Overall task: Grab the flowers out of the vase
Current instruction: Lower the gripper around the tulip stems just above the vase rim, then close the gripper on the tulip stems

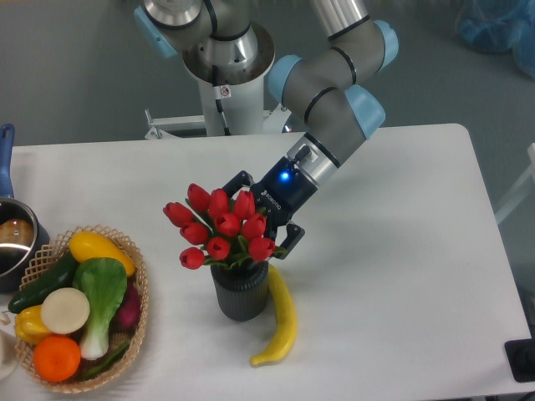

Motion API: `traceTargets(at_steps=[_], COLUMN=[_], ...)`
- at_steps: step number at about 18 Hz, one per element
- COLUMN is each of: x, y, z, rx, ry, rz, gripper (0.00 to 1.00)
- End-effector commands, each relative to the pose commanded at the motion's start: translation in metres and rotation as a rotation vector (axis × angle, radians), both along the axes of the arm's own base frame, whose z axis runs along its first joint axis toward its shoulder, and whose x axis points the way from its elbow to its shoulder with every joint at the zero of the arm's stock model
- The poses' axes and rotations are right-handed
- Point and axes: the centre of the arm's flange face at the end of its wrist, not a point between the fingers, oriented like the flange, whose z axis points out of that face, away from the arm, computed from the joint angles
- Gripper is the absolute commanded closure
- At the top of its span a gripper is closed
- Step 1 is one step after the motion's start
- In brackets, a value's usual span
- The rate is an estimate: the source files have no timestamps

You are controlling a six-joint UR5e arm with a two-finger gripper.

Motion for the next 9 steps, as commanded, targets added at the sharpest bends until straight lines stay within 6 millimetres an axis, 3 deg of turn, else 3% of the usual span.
traceTargets(at_steps=[9], x=[-0.0068], y=[0.0055], z=[0.0039], rx=[-0.009], ry=[-0.018], rz=[0.012], gripper=[0.39])
